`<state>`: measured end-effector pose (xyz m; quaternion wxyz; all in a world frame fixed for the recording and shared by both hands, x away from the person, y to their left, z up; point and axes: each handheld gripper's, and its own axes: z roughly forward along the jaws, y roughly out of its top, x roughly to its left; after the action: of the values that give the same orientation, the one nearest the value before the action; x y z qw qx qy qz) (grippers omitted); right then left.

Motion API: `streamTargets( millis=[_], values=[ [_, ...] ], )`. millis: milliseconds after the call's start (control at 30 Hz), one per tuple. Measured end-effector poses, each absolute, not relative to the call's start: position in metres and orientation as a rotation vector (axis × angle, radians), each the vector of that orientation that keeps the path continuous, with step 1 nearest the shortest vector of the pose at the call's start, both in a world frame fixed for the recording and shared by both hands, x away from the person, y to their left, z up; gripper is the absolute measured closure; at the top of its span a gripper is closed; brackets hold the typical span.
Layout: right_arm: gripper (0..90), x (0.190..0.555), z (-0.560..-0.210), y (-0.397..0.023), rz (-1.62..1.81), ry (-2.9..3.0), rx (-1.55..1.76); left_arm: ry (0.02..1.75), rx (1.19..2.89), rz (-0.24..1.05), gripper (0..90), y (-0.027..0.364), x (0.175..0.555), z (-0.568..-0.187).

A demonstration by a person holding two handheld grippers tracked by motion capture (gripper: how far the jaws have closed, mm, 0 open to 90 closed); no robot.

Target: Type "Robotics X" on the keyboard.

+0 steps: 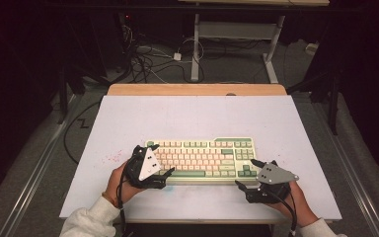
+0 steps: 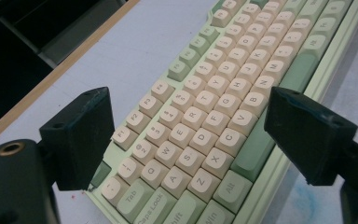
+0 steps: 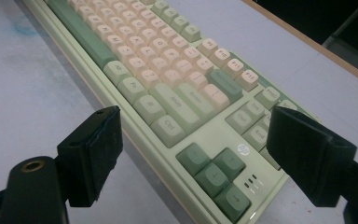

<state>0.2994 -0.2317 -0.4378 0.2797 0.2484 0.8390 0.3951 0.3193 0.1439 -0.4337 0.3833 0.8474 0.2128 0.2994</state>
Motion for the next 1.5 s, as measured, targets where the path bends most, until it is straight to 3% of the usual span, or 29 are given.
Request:
streamTargets(
  millis=[233,533,1033,1500],
  values=[
    [21.2,0.299,-0.433,-0.237,1.116,2.232,0.667,0.559,2.153,0.773,15.3,0.154,0.313,-0.434],
    [39.5,0.301,-0.430,-0.239,1.122,2.213,0.667,0.620,2.127,0.793,15.3,0.170,0.310,-0.436],
    [88.7,0.319,-0.423,-0.226,1.090,2.294,0.684,0.667,2.148,0.753,15.3,0.184,0.302,-0.445],
    [90.0,0.340,-0.435,-0.200,1.019,2.392,0.664,0.713,2.143,0.731,15.4,0.195,0.299,-0.449]
  ],
)
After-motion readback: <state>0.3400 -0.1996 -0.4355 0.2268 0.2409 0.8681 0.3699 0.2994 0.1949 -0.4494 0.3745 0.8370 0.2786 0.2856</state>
